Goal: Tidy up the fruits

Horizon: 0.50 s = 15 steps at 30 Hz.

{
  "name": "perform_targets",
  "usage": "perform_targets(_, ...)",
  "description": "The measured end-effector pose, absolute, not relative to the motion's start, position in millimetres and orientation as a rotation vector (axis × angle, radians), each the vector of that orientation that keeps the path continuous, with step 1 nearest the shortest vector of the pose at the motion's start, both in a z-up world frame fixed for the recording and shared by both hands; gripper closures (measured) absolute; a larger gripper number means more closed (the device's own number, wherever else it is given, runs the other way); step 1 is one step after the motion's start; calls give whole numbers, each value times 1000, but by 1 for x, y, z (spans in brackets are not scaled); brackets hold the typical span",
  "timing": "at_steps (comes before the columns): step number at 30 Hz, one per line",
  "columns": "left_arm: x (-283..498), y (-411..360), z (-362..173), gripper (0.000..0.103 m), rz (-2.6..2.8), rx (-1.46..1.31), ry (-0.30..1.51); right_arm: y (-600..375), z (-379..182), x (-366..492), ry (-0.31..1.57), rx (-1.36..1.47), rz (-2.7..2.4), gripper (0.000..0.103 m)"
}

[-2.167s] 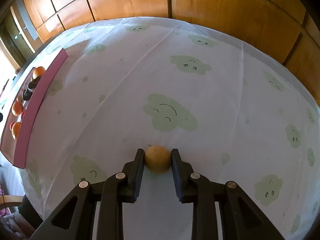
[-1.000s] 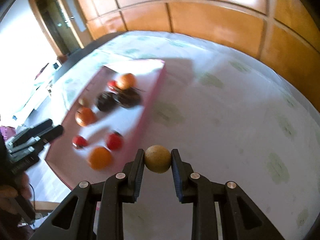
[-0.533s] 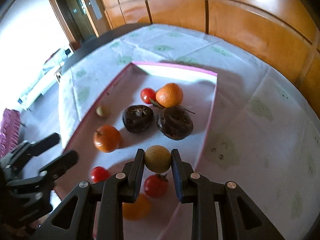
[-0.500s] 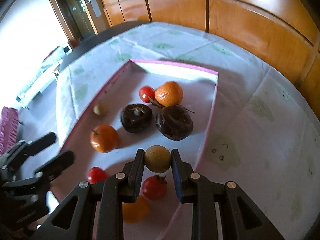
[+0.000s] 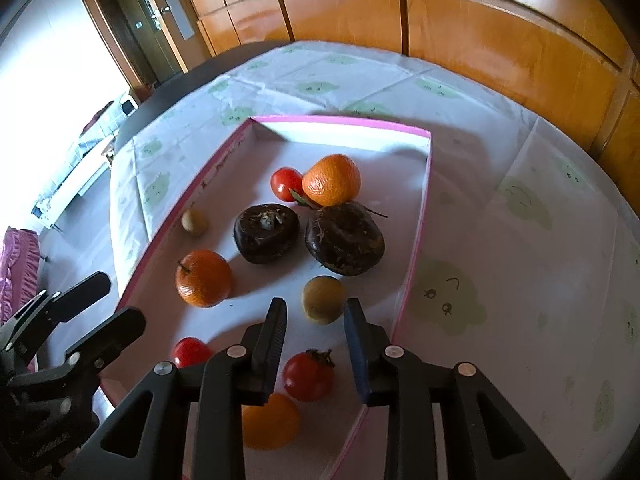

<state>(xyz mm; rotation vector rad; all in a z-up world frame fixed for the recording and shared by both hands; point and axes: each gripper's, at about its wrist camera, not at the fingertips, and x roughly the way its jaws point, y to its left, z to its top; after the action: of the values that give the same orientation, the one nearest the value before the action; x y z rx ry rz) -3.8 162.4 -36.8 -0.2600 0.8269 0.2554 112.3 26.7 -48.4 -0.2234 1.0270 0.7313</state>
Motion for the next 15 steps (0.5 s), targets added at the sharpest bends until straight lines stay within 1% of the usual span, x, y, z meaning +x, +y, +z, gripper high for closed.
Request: perform_targets(15, -5, 157, -31, 40, 255, -250, 811, 11, -43, 80, 983, -182, 711, 73)
